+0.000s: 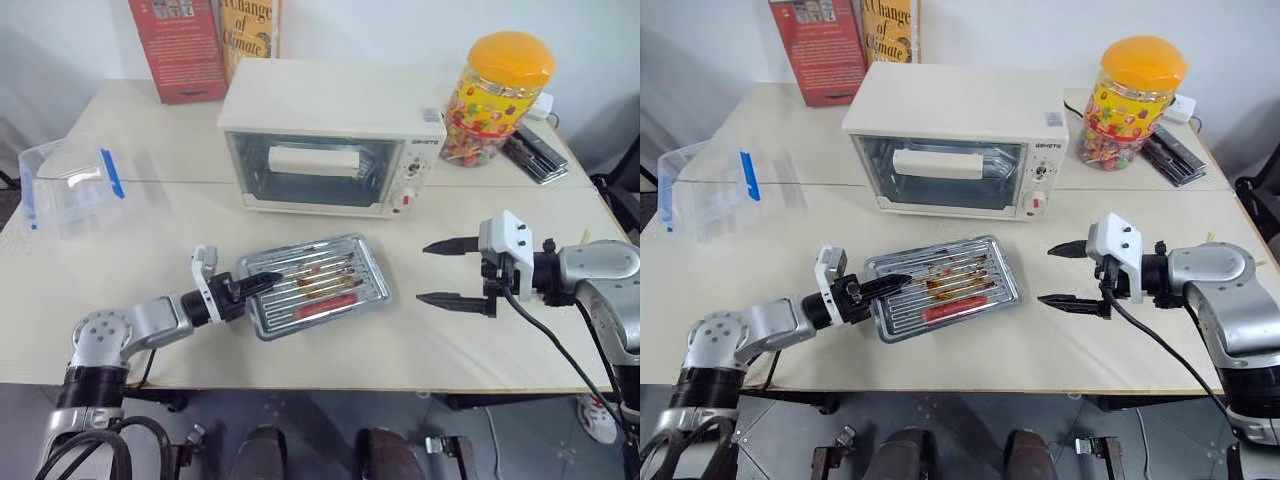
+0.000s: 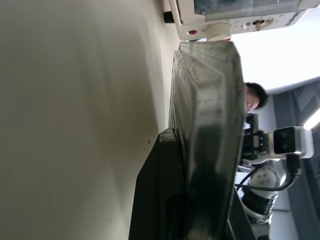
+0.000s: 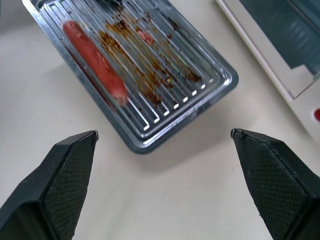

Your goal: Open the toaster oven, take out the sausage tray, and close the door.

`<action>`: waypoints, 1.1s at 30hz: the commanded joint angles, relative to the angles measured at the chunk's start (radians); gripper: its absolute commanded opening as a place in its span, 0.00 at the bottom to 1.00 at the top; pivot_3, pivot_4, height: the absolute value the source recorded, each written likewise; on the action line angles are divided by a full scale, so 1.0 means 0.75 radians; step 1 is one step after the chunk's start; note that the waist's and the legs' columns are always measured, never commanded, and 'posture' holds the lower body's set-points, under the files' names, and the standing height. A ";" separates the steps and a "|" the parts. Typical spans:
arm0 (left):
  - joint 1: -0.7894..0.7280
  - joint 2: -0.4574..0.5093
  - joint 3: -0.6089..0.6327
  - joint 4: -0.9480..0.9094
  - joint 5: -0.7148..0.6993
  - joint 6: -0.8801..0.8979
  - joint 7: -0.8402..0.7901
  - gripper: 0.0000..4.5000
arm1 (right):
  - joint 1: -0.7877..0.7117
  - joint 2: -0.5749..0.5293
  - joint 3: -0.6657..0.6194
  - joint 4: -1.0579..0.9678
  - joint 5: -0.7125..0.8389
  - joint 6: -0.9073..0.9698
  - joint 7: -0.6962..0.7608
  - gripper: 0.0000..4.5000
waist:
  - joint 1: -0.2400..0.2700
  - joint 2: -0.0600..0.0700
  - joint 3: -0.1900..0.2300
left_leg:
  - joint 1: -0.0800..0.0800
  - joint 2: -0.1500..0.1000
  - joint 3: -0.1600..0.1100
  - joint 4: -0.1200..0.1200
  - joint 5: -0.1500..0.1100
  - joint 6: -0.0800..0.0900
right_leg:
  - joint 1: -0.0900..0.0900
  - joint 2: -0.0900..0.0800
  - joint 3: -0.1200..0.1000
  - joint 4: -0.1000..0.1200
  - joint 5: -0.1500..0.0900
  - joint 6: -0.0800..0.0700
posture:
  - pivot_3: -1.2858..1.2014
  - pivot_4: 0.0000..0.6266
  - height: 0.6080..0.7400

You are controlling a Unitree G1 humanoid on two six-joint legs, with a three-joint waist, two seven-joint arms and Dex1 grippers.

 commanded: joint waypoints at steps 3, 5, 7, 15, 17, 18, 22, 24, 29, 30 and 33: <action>-0.170 -0.050 0.007 0.236 0.247 0.054 -0.131 0.28 | 0.019 -0.032 -0.045 -0.048 0.021 0.003 -0.030 1.00 | 0.009 0.000 0.000 | 0.000 0.000 0.000 0.000 0.001 0.000 | 0.000 0.000 0.000 0.000 0.002 0.000 | 0.52 0.24 1.00; -0.210 -0.051 0.013 0.279 0.329 0.076 -0.180 0.43 | 0.020 -0.033 -0.047 -0.052 0.023 0.008 -0.040 1.00 | 0.006 0.000 0.000 | 0.000 0.000 0.000 0.000 0.001 0.000 | -0.001 0.000 0.000 0.000 0.002 0.000 | 0.52 0.24 1.00; -0.242 -0.043 0.021 0.309 0.400 0.098 -0.226 0.56 | 0.018 -0.034 -0.046 -0.051 0.022 0.009 -0.047 1.00 | 0.003 0.000 0.000 | -0.001 0.000 0.000 -0.002 0.001 0.000 | -0.002 0.000 0.000 0.000 0.002 0.000 | 0.52 0.24 1.00; -0.335 0.144 0.030 0.257 0.610 0.263 -0.424 0.99 | -0.011 -0.037 -0.028 -0.017 0.010 -0.006 -0.051 1.00 | -0.023 0.000 0.000 | -0.001 0.000 0.001 -0.002 0.002 -0.001 | -0.003 0.000 0.000 0.002 0.002 0.000 | 0.52 0.24 1.00; -0.369 0.201 0.042 0.241 0.642 0.301 -0.463 0.99 | -0.022 -0.038 -0.023 0.000 0.004 -0.016 -0.045 1.00 | -0.039 0.000 0.000 | -0.001 0.001 0.001 -0.003 0.002 -0.002 | -0.006 0.001 0.001 0.003 0.002 0.000 | 0.52 0.24 1.00; -0.383 0.223 0.052 0.235 0.657 0.317 -0.478 0.99 | -0.026 -0.038 -0.021 0.007 0.003 -0.020 -0.042 1.00 | -0.045 0.000 0.000 | -0.001 0.001 0.001 -0.004 0.002 -0.002 | -0.007 0.001 0.001 0.004 0.002 0.000 | 0.52 0.24 1.00; -0.383 0.341 0.068 0.134 0.704 0.384 -0.556 0.99 | -0.041 -0.039 -0.011 0.036 -0.006 -0.041 -0.029 1.00 | -0.048 -0.003 0.002 | -0.003 0.001 0.001 -0.005 0.002 -0.002 | -0.008 0.000 0.000 0.009 0.002 0.000 | 0.52 0.24 1.00; -0.354 0.393 0.060 0.069 0.731 0.392 -0.602 0.99 | -0.046 -0.039 -0.008 0.047 -0.008 -0.049 -0.023 1.00 | -0.048 -0.003 0.002 | -0.004 0.001 0.001 -0.005 0.002 -0.002 | -0.009 0.000 0.000 0.009 0.002 0.000 | 0.52 0.24 1.00; -0.166 0.644 0.043 -0.202 0.790 0.326 -0.833 0.99 | -0.062 -0.042 0.006 0.093 -0.020 -0.081 0.012 1.00 | -0.055 -0.003 0.003 | -0.004 0.001 0.002 -0.008 0.002 -0.002 | -0.011 0.000 0.000 0.009 0.002 0.000 | 0.52 0.24 1.00; -0.139 0.674 0.055 -0.225 0.801 0.307 -0.864 0.99 | -0.067 -0.043 0.011 0.106 -0.024 -0.089 0.020 1.00 | -0.054 -0.003 0.003 | -0.004 0.001 0.002 -0.008 0.002 -0.003 | -0.012 0.000 0.001 0.009 0.001 0.000 | 0.52 0.24 1.00; 0.025 0.733 0.182 -0.373 0.866 0.058 -1.023 0.99 | -0.089 -0.052 0.029 0.150 -0.039 -0.115 0.052 1.00 | -0.051 -0.003 0.003 | -0.004 0.001 0.003 -0.009 0.002 -0.003 | -0.012 0.000 0.001 0.008 0.001 0.000 | 0.52 0.24 1.00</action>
